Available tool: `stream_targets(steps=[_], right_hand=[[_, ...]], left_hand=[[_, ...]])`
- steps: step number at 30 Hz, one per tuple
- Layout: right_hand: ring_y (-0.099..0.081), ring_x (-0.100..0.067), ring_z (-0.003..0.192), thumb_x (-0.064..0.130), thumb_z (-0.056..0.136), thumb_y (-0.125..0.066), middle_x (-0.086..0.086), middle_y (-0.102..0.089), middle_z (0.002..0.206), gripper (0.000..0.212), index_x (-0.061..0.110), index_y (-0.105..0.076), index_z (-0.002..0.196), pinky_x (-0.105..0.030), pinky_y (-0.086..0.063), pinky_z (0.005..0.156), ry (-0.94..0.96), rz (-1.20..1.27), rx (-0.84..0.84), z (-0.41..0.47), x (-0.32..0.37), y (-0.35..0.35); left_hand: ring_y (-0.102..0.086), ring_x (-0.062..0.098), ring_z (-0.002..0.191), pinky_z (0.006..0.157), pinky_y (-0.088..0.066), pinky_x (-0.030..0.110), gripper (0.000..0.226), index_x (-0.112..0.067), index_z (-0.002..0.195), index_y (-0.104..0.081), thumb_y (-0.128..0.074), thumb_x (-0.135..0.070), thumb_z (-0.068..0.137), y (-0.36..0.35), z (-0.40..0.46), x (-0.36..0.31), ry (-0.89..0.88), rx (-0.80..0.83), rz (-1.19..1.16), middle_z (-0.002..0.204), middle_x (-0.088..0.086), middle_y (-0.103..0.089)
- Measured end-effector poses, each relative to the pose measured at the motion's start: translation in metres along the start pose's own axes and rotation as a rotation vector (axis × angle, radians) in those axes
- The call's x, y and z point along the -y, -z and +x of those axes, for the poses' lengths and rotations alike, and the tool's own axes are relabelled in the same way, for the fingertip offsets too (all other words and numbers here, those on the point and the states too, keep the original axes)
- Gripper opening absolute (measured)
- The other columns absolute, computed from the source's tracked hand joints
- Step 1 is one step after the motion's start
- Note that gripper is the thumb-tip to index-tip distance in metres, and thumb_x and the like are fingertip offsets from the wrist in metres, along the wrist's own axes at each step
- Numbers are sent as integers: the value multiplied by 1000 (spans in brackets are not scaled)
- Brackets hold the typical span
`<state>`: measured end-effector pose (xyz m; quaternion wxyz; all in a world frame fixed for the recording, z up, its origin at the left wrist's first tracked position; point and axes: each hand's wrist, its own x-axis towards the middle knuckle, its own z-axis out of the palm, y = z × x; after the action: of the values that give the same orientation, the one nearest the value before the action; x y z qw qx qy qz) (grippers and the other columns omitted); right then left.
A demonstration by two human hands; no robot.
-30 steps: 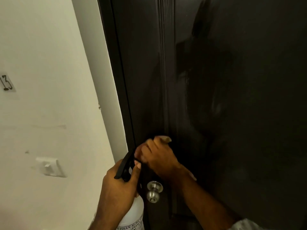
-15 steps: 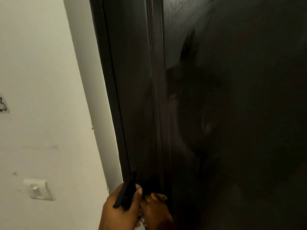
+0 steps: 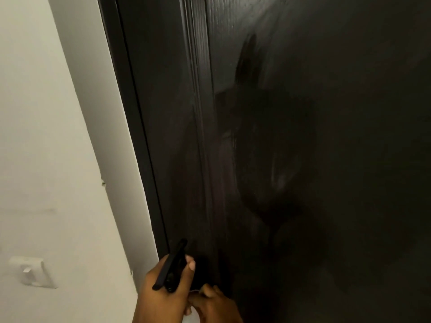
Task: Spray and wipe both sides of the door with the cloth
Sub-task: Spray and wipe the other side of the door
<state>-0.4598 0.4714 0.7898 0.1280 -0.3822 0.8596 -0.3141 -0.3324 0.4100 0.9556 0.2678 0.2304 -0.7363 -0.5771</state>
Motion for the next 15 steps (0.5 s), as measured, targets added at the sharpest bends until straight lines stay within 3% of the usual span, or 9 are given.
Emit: stream_targets(steps=[2, 3, 4, 6, 7, 9, 11, 13, 15], right_hand=[[-57, 0, 120, 74, 91, -50, 25, -50, 130, 36, 58, -64, 121, -23, -48, 109, 74, -293, -10, 9, -2, -9], [-57, 3, 119, 78, 87, -49, 25, -50, 128, 40, 56, -67, 115, -22, -49, 107, 76, -257, -106, 12, -3, -16], [-55, 1, 127, 75, 88, -46, 22, -47, 134, 42, 54, -66, 118, -26, -47, 111, 100, -228, -9, 17, 4, -15], [-46, -7, 142, 58, 101, -37, 19, -35, 147, 37, 58, -57, 132, -40, -43, 118, 185, -193, -43, 22, 27, -1], [-31, -6, 150, 48, 109, -29, 21, -24, 155, 39, 60, -42, 144, -42, -31, 125, 18, 53, 8, 18, 43, 29], [-5, -7, 156, 45, 111, -21, 23, -7, 163, 45, 59, -19, 154, -35, -10, 131, -279, -31, 88, 21, 63, 41], [-6, -30, 158, 52, 109, -36, 5, -15, 170, 49, 43, -34, 158, -53, -6, 130, -242, -35, 122, 21, 64, 7], [-10, -42, 156, 65, 101, -41, 1, -12, 172, 60, 43, -36, 157, -61, -7, 128, -285, -104, 61, 20, 47, -19], [-28, -45, 150, 71, 94, -43, 5, -18, 168, 61, 48, -44, 151, -64, -19, 124, -328, -60, 12, 19, 40, -36]], left_hand=[[-58, 10, 71, 89, -51, 29, 25, -36, 82, -57, -82, -33, 86, 6, 4, 11, -59, -51, 26, 77, -19, -57], [-58, 17, 77, 95, -50, 37, 25, -36, 85, -56, -81, -34, 86, 9, 7, 13, -66, -80, 54, 78, -21, -56], [-58, 20, 80, 98, -51, 41, 26, -38, 85, -55, -81, -35, 86, 12, 10, 18, -83, -83, 60, 78, -21, -57], [-59, 17, 76, 93, -51, 40, 30, -45, 83, -53, -81, -35, 86, 13, 9, 22, -74, -104, 88, 79, -20, -59], [-58, 12, 73, 89, -50, 37, 32, -47, 82, -52, -82, -34, 86, 16, 10, 25, -61, -132, 91, 79, -20, -60], [-57, 2, 73, 81, -49, 32, 33, -48, 83, -53, -81, -32, 87, 19, 14, 32, -65, -153, 114, 79, -19, -62], [-61, 3, 73, 73, -51, 29, 25, -47, 87, -57, -78, -34, 89, 23, 13, 30, -64, -135, 151, 80, -15, -65], [-72, 20, 76, 79, -61, 37, 14, -39, 100, -66, -72, -45, 89, 25, 17, 34, -51, -98, 169, 86, -2, -75], [-76, 35, 83, 88, -64, 49, 32, -32, 109, -69, -66, -55, 87, 28, 19, 37, -62, -59, 193, 92, 9, -79]])
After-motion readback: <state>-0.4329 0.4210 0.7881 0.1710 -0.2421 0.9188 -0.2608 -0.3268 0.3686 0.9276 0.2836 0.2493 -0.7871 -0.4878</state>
